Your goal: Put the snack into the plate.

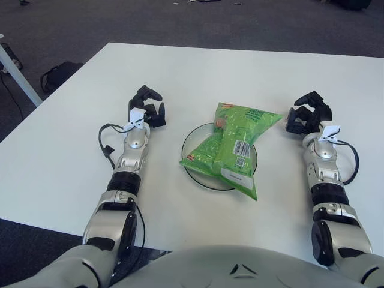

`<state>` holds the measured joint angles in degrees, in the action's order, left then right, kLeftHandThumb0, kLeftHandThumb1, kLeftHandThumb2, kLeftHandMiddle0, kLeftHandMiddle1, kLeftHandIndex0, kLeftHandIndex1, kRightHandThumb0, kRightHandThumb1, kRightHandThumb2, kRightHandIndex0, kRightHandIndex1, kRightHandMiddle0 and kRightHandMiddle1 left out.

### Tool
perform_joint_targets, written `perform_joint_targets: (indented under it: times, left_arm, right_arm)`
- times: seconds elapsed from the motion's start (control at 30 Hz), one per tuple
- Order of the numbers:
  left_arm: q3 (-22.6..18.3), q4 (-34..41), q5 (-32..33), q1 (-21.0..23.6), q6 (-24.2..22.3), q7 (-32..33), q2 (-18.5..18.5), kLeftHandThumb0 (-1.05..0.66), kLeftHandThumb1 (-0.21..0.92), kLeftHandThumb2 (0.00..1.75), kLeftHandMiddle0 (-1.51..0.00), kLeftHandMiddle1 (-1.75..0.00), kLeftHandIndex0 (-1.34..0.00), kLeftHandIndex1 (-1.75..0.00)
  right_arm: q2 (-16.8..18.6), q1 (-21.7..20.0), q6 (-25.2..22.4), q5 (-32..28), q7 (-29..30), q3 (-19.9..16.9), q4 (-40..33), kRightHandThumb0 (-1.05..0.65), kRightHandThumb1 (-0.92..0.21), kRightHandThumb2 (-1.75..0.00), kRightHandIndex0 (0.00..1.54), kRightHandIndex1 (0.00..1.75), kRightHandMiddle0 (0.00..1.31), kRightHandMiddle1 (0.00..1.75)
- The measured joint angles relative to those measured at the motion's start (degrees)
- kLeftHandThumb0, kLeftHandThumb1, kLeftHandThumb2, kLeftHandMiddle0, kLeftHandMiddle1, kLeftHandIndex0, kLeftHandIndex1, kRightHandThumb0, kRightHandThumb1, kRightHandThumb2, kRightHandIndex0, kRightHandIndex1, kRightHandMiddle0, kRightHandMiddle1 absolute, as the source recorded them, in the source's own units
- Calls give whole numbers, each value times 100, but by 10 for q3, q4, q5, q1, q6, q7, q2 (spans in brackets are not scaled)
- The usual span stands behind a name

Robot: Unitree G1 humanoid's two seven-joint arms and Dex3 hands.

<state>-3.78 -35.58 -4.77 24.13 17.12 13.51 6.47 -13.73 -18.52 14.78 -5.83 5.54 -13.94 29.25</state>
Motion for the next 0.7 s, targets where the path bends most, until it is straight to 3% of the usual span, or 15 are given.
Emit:
perform_joint_targets:
  times: [0.7]
  left_arm:
    - [-5,-5,2,1,10,-5,0,-49,29,135,-124,-175,-63,-175]
  right_arm:
    - [7,13,-53,8,-1,8,-30,-1,-3,-157,93,148,61,175]
